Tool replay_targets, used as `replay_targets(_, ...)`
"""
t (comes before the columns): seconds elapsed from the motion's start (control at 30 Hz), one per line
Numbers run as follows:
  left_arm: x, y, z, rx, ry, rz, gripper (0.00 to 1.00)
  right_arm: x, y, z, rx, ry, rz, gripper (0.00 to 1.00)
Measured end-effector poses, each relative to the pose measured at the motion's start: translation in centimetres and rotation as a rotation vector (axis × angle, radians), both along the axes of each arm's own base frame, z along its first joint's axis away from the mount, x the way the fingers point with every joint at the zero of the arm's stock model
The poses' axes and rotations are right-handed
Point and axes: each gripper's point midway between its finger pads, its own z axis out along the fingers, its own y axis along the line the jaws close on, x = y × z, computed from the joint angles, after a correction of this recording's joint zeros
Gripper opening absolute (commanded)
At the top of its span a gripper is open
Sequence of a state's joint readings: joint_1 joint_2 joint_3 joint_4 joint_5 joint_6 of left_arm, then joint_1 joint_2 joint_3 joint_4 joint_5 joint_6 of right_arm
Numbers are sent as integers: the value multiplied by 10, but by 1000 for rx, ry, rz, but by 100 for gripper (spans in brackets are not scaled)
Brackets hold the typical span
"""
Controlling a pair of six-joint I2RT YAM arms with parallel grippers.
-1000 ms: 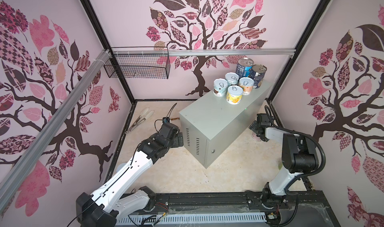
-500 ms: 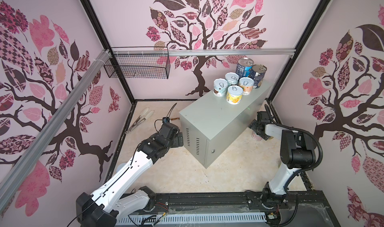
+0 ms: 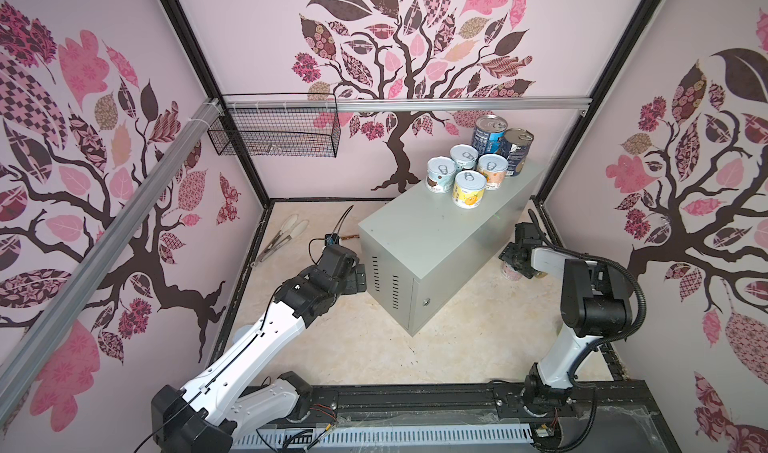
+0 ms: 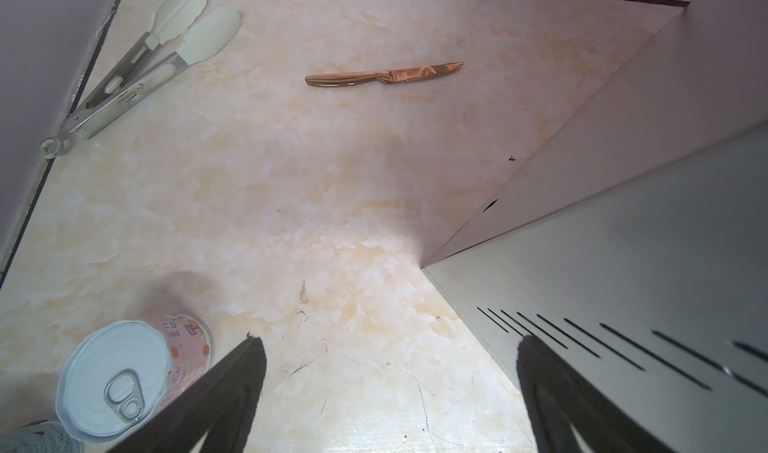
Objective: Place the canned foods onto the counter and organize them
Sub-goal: 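Lower the right gripper over the pink-labelled floor can and grasp it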
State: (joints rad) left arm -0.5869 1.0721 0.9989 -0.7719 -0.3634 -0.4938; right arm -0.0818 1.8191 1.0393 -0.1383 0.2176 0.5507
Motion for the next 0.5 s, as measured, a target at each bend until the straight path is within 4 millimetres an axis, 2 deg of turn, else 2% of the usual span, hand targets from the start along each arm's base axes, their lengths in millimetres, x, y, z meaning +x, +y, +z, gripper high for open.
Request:
replay_targets(0.07,-1,1,2,-2,-8,2,98,-1,1,0,1,-2,8,64)
replay_targets(0.27,-4,6,11,-11,-43,12,98,-12,12,0,19,-6,50,63)
replay_targets(0.37,-4,7,13,-13,-47,13,98,-26,26,0,23,5,93,63)
replay_targets(0.5,-4,7,12,-10,-46,11,98,-47,57,-1,27,25,177,64)
